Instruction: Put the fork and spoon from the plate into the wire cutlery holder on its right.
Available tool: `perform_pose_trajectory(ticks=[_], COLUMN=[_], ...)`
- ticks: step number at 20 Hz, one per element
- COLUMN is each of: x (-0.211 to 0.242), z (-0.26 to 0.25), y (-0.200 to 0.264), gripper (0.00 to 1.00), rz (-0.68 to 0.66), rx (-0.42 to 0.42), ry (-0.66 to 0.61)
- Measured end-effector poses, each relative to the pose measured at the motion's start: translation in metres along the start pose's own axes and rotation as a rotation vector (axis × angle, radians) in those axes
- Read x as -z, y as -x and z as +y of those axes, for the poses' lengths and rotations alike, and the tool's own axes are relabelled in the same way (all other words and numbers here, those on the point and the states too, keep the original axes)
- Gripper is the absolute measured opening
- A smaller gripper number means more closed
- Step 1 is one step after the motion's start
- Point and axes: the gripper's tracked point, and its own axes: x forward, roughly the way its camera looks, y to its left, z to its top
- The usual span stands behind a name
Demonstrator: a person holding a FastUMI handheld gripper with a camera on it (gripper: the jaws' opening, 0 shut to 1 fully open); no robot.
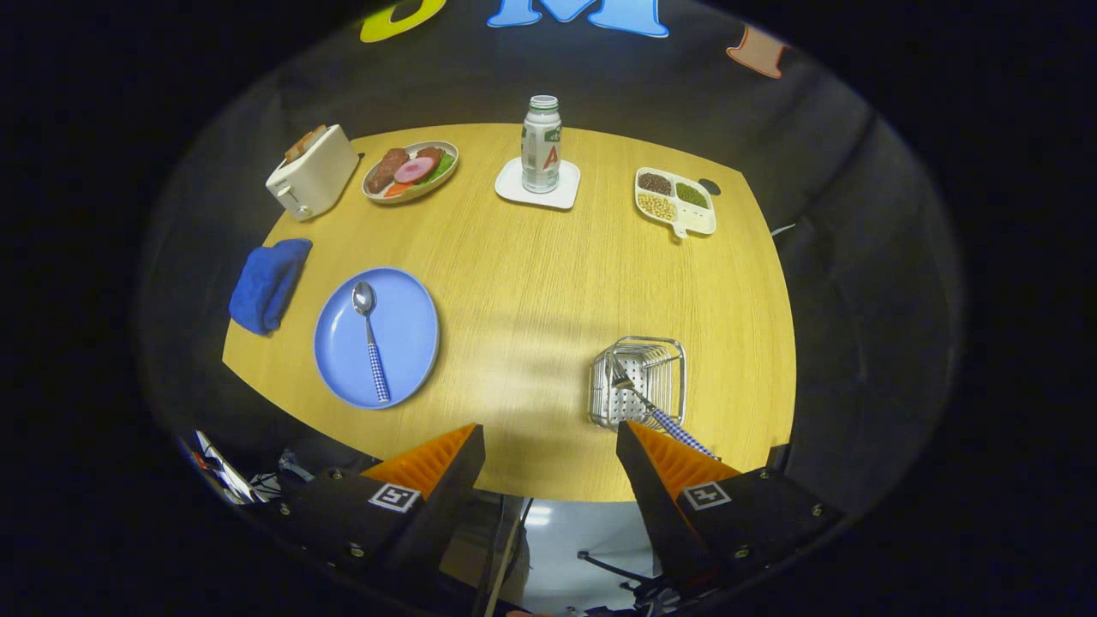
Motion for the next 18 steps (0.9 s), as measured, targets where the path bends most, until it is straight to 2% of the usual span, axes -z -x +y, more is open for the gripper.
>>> perform_pose_trajectory(ticks=[8, 18], x=[-0.031, -0.03], z=[0.065, 0.149], y=[0.003, -0.023], gripper=[0.96, 0.96], rz=[-0.155, -0.112], rx=[-0.04, -0.126], ry=[0.037, 0.163])
